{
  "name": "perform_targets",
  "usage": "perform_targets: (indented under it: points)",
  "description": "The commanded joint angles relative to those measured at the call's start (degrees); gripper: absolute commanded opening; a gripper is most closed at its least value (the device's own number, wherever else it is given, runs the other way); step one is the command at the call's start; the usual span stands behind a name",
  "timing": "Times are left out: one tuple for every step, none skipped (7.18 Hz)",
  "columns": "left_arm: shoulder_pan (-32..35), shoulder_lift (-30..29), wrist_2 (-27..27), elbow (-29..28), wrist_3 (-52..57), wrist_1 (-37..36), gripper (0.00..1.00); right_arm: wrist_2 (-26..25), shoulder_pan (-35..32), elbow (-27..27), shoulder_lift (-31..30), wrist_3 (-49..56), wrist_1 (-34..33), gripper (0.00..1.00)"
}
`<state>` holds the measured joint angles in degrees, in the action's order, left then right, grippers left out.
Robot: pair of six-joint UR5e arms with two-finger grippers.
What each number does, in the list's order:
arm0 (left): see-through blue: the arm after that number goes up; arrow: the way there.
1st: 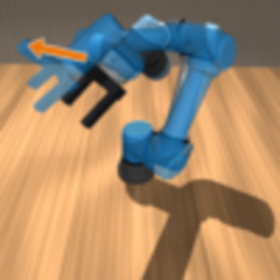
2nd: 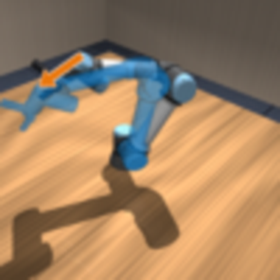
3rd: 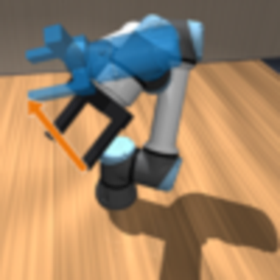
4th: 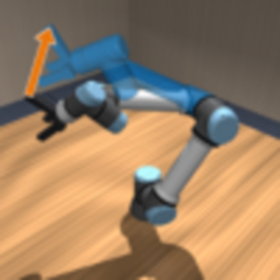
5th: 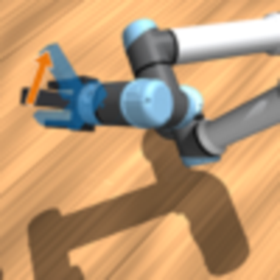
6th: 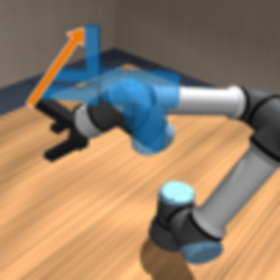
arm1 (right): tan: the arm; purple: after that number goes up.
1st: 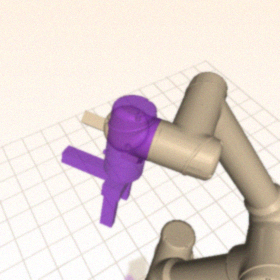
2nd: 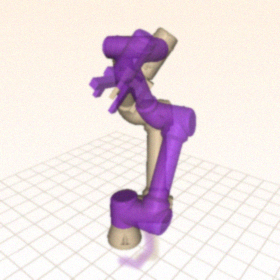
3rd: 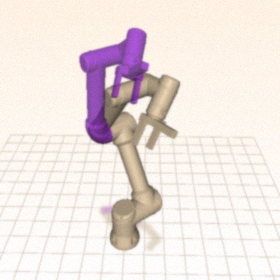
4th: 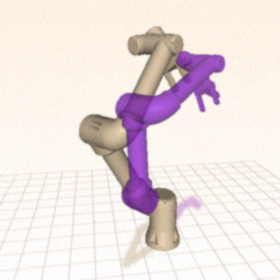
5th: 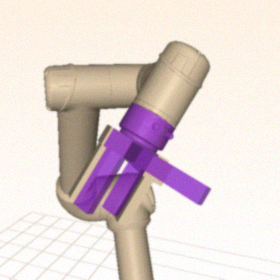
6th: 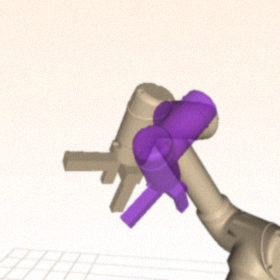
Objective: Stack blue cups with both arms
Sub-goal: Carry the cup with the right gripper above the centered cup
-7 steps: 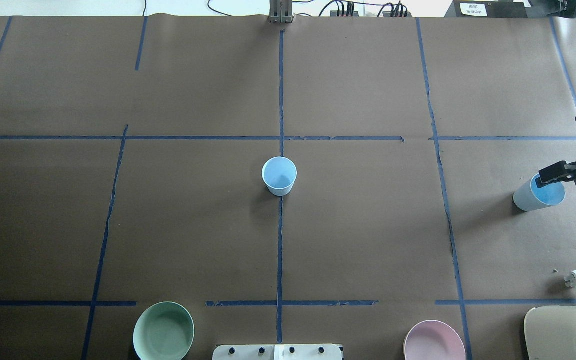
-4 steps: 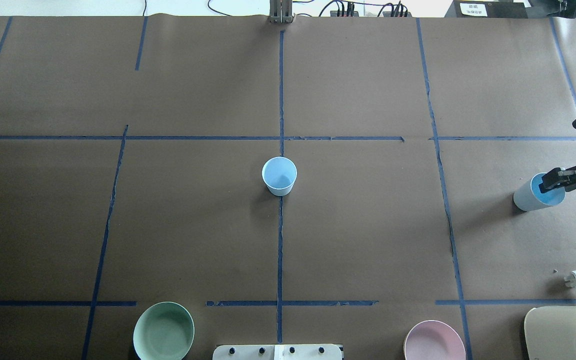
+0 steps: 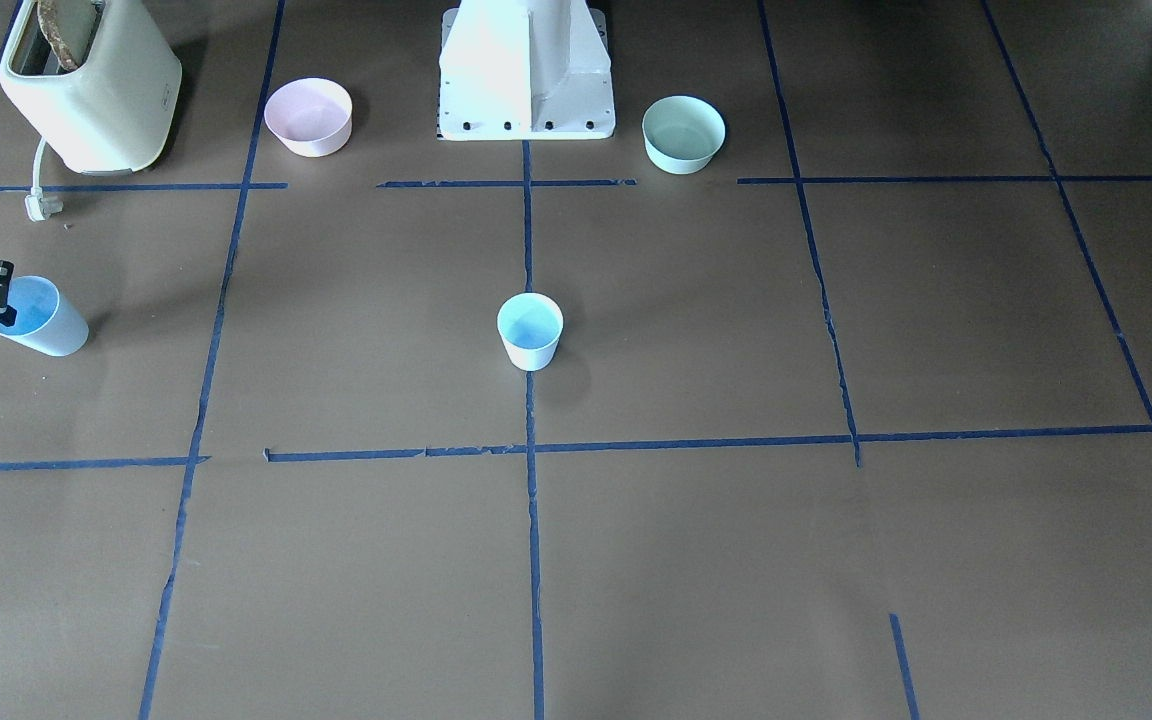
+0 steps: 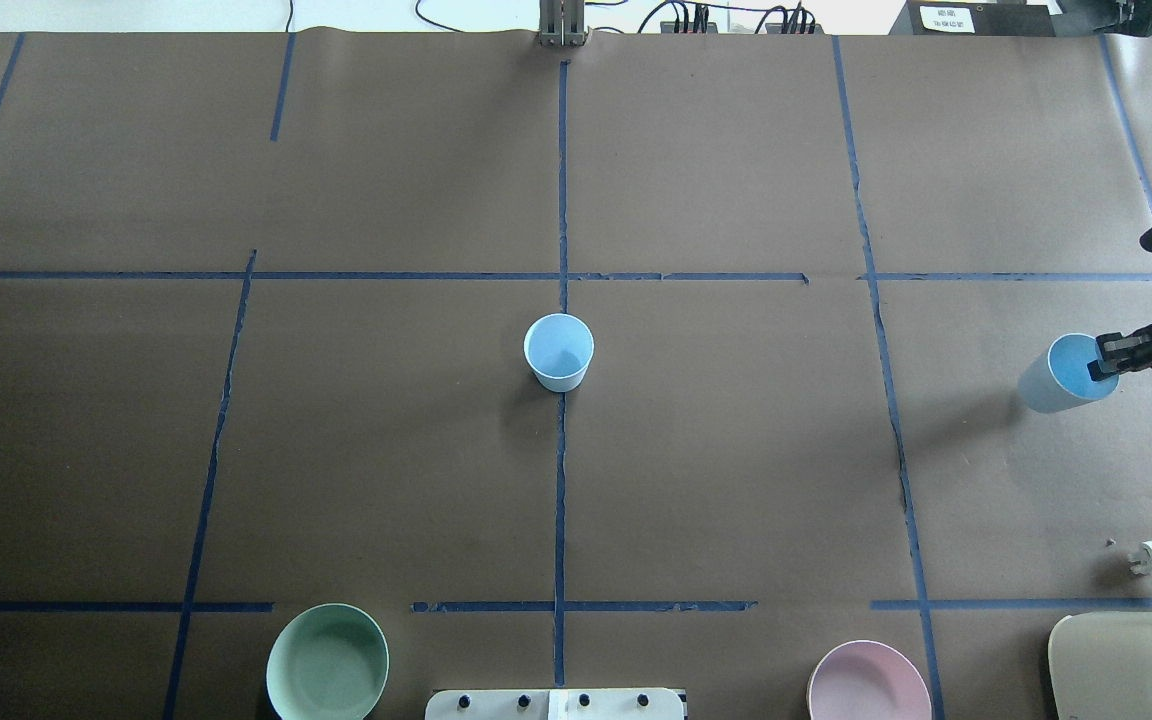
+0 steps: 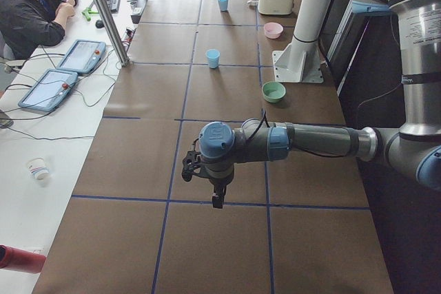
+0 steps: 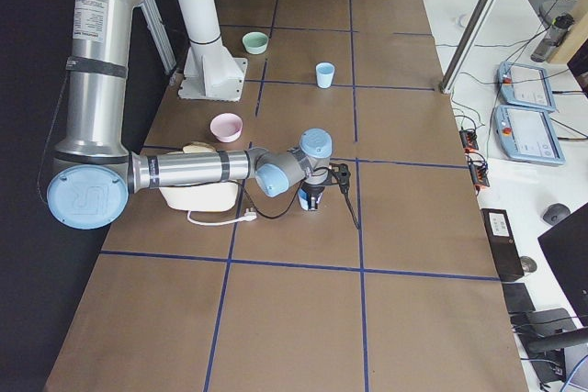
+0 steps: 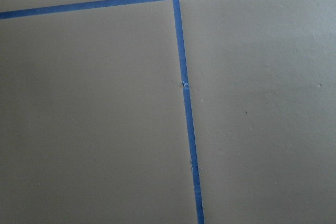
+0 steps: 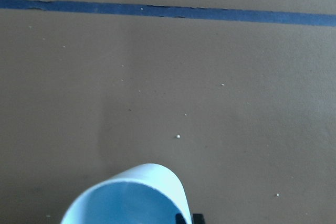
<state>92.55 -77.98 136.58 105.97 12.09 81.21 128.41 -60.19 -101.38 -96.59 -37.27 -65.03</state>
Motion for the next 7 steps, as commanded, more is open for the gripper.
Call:
perform_targets:
  points:
    - [0.00, -0.07, 0.00, 0.03, -0.14, 0.00, 1.00, 1.58, -0.53, -7.82, 4.53, -0.34, -12.31, 0.00]
    - [0.00, -0.07, 0.00, 0.12, -0.14, 0.00, 1.00, 1.41, -0.45, -11.52, 11.09, -2.43, -22.75, 0.00]
    - [0.00, -0.07, 0.00, 0.12, -0.14, 0.00, 1.00, 1.23, 1.29, -11.82, 19.86, -11.42, -28.34, 0.00]
    - [0.00, -0.07, 0.09, 0.20, -1.44, 0.00, 1.00, -0.42, 6.61, -11.47, 26.12, -20.82, -29.87, 0.00]
    - [0.00, -0.16, 0.09, 0.81, -3.63, 0.09, 1.00, -4.70, 12.06, -10.77, 31.67, -29.87, -30.85, 0.00]
    - [0.00, -0.16, 0.09, 1.08, -3.92, 0.09, 1.00, -8.92, 17.08, -8.50, 38.51, -38.58, -32.25, 0.00]
    - [-0.09, -0.25, 0.09, 1.08, -4.01, 0.09, 1.00, -13.14, 21.39, -4.74, 45.02, -45.02, -32.70, 0.00]
